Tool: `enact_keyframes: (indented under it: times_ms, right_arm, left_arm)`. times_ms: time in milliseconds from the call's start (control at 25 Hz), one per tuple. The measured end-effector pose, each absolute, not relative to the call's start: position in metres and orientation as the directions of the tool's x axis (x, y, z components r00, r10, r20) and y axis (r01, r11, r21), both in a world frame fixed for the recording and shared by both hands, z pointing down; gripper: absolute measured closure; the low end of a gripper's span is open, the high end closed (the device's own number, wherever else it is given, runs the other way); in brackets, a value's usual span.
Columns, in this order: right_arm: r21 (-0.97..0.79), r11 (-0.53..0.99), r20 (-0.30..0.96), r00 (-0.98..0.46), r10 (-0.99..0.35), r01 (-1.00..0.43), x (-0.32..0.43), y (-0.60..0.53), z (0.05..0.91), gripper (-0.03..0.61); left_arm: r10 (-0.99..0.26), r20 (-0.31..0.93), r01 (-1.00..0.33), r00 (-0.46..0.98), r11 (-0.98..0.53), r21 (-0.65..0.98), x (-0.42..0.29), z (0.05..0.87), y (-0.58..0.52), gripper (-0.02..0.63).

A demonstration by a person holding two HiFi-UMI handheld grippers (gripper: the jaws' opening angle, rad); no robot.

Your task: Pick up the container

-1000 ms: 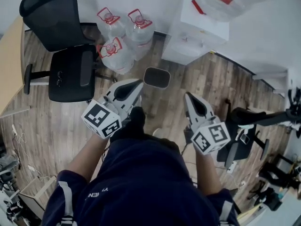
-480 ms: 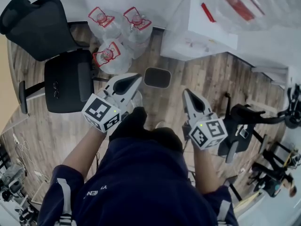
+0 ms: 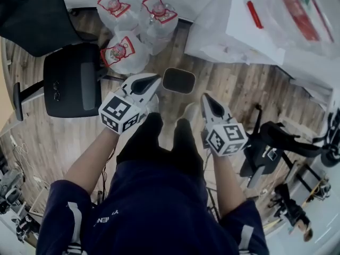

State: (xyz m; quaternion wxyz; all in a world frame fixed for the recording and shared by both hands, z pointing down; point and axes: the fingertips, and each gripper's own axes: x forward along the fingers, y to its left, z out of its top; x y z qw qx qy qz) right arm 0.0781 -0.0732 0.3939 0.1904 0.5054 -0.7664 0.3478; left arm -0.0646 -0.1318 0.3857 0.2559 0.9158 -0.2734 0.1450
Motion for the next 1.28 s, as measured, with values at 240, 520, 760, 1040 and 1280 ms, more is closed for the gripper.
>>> enact_keyframes:
  times_ms: [240,520,760,1040,1280]
  right_arm:
    - [-0.346,0.216,0.724,-0.406,-0.557,-0.913,0.119,-0.079,0.521,0.571]
    - [-0.337,0.156,0.810,-0.371,-0.454,-0.928,0.152,-0.075,0.682,0.571]
    - [-0.326,-0.005,0.887,-0.304,-0.349,-0.945,0.173,-0.043,0.828,0.568]
    - [-0.263,-0.155,0.945,-0.222,-0.239,-0.952,0.198,0.002,0.949,0.435]
    - [-0.318,-0.284,0.942,-0.268,-0.202,-0.905,0.198,0.015,1.018,0.360]
  left_arm:
    - [-0.393,0.517,-0.615,0.761,-0.691,0.380,-0.040,0.507,-0.138,0.588]
    - [-0.339,0.625,-0.633,0.704,-0.697,0.335,-0.019,0.653,-0.154,0.586]
    - [-0.192,0.732,-0.580,0.653,-0.749,0.321,0.005,0.794,-0.143,0.530]
    - [-0.070,0.835,-0.529,0.546,-0.801,0.279,0.015,0.933,-0.131,0.455]
    - [-0.008,0.876,-0.516,0.482,-0.811,0.276,0.024,1.012,-0.136,0.402]
